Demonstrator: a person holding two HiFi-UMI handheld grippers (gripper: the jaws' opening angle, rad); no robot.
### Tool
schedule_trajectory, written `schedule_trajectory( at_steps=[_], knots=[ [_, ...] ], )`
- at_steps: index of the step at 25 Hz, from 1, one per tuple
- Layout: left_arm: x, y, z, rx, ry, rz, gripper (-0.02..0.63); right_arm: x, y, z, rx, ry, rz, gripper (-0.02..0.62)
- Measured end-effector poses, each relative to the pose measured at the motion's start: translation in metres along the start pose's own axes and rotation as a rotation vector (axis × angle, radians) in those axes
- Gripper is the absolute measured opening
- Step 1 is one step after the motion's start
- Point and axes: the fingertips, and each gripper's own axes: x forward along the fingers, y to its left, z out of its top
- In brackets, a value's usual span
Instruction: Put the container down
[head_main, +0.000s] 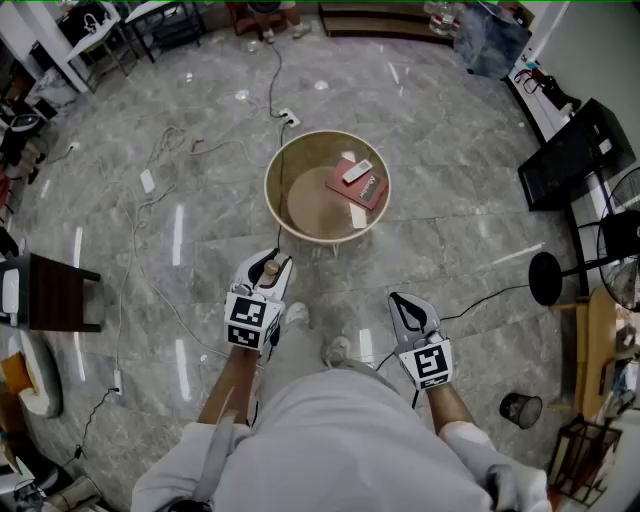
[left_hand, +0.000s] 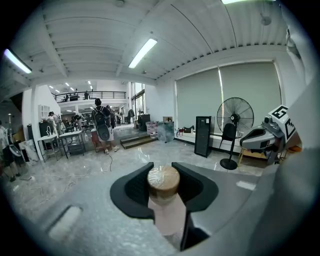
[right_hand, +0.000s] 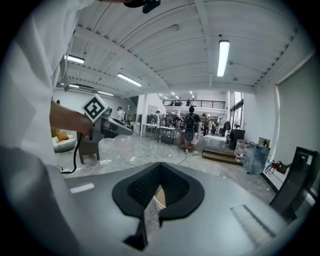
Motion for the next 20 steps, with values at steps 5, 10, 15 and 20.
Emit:
schedule_trajectory(
  at_steps=[5, 10, 15, 20],
  knots=[
    [0.008, -0.007, 0.003, 0.001, 0.004, -0.001, 0.117, -0.003, -0.01, -0.008, -0.003, 0.002, 0.001, 0.005],
    [0.012, -0.006, 0.002, -0.002, 0.009, 0.0, 0.117, 0.0, -0.013, -0.012, -0.008, 0.007, 0.005, 0.005],
    [0.019, -0.007, -0.001, -0.007, 0.015, 0.002, 0.117, 0.002, -0.016, -0.015, -0.008, 0.01, 0.01, 0.005],
    [0.035, 0.001, -0.009, -0.015, 0.018, 0.007, 0.117, 0.016, -0.018, -0.017, -0.012, -0.003, 0.023, 0.005]
  ],
)
